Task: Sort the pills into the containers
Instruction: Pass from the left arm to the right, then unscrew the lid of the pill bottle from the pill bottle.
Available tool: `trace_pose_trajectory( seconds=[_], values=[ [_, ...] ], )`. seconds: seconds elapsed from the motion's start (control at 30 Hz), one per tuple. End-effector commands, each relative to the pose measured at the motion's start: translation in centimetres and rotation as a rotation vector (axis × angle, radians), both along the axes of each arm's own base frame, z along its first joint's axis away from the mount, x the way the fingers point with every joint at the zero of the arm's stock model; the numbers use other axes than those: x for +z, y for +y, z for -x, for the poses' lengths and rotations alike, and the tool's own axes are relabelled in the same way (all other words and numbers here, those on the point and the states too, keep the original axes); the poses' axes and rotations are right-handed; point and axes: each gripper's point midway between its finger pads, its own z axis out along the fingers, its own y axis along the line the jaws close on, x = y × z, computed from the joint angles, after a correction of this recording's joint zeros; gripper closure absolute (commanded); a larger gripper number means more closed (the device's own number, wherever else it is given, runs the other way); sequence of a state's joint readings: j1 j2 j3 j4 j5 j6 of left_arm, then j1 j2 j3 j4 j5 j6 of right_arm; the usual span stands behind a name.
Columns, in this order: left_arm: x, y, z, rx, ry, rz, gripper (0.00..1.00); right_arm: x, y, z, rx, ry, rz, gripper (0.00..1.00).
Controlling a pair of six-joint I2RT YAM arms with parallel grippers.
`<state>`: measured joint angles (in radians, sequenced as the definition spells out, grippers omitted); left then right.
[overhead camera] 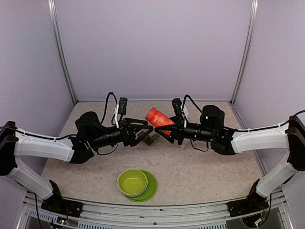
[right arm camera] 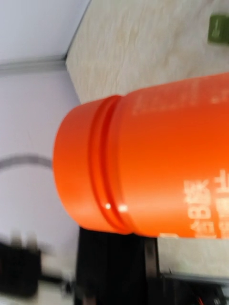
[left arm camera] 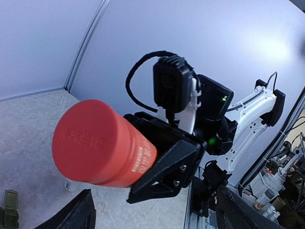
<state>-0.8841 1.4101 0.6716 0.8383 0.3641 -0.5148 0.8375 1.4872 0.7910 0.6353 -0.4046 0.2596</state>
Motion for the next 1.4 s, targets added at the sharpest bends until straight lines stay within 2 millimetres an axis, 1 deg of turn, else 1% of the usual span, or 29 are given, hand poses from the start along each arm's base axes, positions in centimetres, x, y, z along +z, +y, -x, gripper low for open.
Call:
trace_pose_trajectory(
  seconds=[0.0, 0.13, 0.27, 0.4, 0.53, 0.63, 0.77, 0.9, 1.03, 1.2, 1.37],
  values=[
    [2.2, 0.6, 1.6, -0.034, -0.07, 0.052, 0.16, 0.5, -1.3, -1.1, -0.069, -0.018, 0.0, 0.72],
    [2.4, 1.5, 0.8, 0.016, -0.075, 0.051, 0.15, 1.1, -0.9, 0.2, 0.01, -0.052, -0.009, 0.72],
    [2.6, 2.7, -0.6, 0.073, -0.077, 0.051, 0.14, 1.4, -0.6, 1.7, 0.09, -0.064, -0.031, 0.72],
    [2.7, 3.3, -1.6, 0.101, -0.083, 0.046, 0.13, 1.5, 0.0, 3.4, 0.191, -0.06, -0.052, 0.72],
    [3.1, 2.8, -1.6, 0.072, -0.091, 0.054, 0.13, 1.3, 0.7, 4.2, 0.236, -0.059, -0.058, 0.72],
    [2.9, 2.0, -1.5, 0.032, -0.082, 0.061, 0.13, 1.1, 1.4, 4.6, 0.274, -0.046, -0.061, 0.72],
    [2.9, 0.6, -0.9, -0.019, -0.085, 0.068, 0.13, 0.9, 2.1, 5.1, 0.306, -0.035, -0.064, 0.72],
    [3.0, -0.6, -0.1, -0.057, -0.096, 0.071, 0.13, 0.5, 2.5, 5.1, 0.313, -0.022, -0.059, 0.72],
    [3.0, -1.2, 0.4, -0.078, -0.1, 0.07, 0.14, 0.0, 2.6, 4.5, 0.282, -0.007, -0.046, 0.71],
    [2.5, -1.3, 0.6, -0.081, -0.09, 0.059, 0.15, -0.2, 2.1, 3.0, 0.18, -0.011, -0.022, 0.7],
    [2.1, -1.2, 0.8, -0.08, -0.082, 0.051, 0.16, -0.3, 1.6, 2.4, 0.129, -0.027, -0.005, 0.69]
  ],
)
